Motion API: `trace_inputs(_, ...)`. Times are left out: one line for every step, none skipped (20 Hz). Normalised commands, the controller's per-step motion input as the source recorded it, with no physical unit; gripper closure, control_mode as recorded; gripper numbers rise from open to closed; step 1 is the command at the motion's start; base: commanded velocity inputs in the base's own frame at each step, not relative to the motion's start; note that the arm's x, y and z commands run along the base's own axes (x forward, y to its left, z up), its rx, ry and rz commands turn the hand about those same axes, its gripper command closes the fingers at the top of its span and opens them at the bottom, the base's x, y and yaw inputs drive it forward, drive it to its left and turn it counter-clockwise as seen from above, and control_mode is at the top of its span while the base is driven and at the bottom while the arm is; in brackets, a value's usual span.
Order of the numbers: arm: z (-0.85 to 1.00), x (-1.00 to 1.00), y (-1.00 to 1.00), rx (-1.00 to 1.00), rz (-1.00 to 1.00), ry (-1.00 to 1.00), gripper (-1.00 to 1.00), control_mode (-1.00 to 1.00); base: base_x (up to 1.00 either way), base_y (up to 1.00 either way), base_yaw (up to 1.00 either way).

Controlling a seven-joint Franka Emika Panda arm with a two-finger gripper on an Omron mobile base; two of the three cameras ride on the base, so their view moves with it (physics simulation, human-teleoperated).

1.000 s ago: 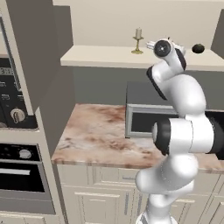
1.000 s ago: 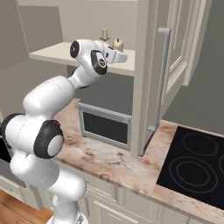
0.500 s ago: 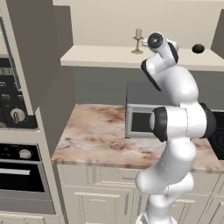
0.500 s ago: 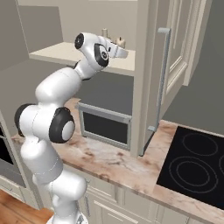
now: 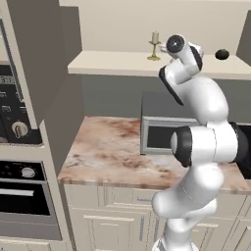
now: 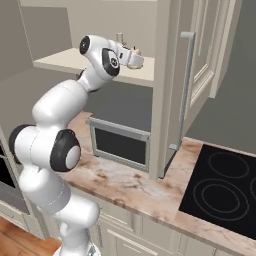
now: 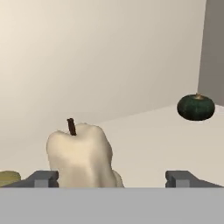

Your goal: Pick the candle and candle from the dining table and place them in the open cabinet. Close the cabinet after placing the objects.

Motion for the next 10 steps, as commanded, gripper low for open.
trace_inputs(0.00, -0.61, 0.14, -0.13, 0.00, 0.06, -1.00, -1.00, 0.00, 0.00, 0.00)
trace_inputs(0.00, -0.93, 0.17, -0.17, 0.00, 0.05, -1.00, -1.00, 0.00, 0.00, 0.00)
trace_inputs(0.00, -1.00, 0.26, -0.22, 0.00, 0.05, -1.00, -1.00, 0.00, 0.00, 0.00)
trace_inputs(-0.03, -1.00, 0.31, -0.25, 0.00, 0.04, -1.00, -1.00, 0.00, 0.00, 0.00)
trace_inputs(-0.05, -1.00, 0.30, -0.26, 0.00, 0.03, -1.00, -1.00, 0.00, 0.00, 0.00)
trace_inputs(-0.11, -1.00, 0.39, -0.31, 0.00, 0.03, -1.00, -1.00, 0.00, 0.00, 0.00)
trace_inputs(-0.14, -1.00, 0.43, -0.33, 0.00, 0.04, -1.00, -1.00, 0.00, 0.00, 0.00)
trace_inputs(-0.15, -1.00, 0.44, -0.33, 0.00, 0.04, -1.00, -1.00, 0.00, 0.00, 0.00)
trace_inputs(-0.18, -1.00, 0.44, -0.33, 0.00, 0.01, -1.00, -1.00, 0.00, 0.00, 0.00)
trace_inputs(-0.24, -1.00, 0.42, -0.33, 0.02, 0.00, -1.00, -1.00, 0.00, 0.00, 0.00)
